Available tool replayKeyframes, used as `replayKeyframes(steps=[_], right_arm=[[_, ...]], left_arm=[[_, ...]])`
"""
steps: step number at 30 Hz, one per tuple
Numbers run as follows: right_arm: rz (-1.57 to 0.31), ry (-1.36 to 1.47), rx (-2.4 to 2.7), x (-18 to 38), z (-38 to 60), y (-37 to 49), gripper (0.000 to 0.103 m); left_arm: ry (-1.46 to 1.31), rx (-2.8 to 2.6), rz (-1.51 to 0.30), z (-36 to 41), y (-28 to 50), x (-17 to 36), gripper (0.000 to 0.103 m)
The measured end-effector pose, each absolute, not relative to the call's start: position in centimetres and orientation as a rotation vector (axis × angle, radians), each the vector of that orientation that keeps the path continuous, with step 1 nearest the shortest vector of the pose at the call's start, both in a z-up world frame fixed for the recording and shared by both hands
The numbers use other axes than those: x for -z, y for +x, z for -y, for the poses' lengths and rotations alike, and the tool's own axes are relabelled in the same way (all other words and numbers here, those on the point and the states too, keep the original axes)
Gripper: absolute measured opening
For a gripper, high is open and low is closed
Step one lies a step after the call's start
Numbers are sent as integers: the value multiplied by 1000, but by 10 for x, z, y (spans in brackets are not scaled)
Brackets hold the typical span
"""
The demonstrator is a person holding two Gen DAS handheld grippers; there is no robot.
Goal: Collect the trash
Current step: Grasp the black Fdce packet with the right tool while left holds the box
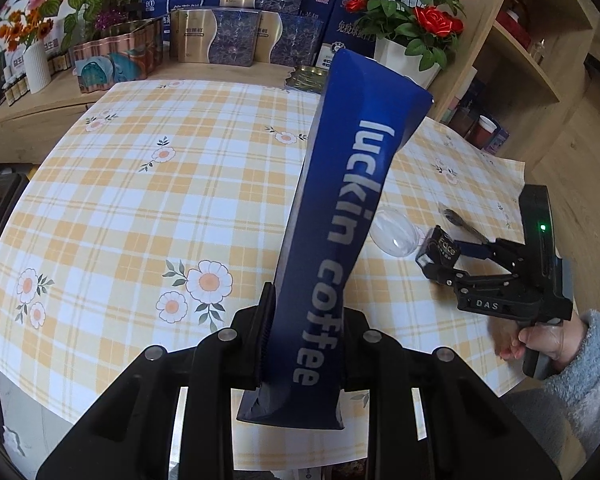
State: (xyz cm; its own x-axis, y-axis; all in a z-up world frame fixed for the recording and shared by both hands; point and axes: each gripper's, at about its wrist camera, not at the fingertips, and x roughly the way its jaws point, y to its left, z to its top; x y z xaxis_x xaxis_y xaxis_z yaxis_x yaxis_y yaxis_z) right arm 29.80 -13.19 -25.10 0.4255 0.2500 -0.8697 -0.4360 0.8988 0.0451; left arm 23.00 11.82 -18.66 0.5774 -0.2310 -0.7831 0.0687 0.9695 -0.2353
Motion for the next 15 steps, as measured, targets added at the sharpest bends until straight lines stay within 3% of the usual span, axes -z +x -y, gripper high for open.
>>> replayKeyframes(steps=[9,15], right_arm=[[-915,96,-472,206,173,232,68],[-829,228,-459,181,211,165,68]], left_arm=[[-258,235,-955,-120,211,172,24],[-163,333,-991,-95,181,156,23]])
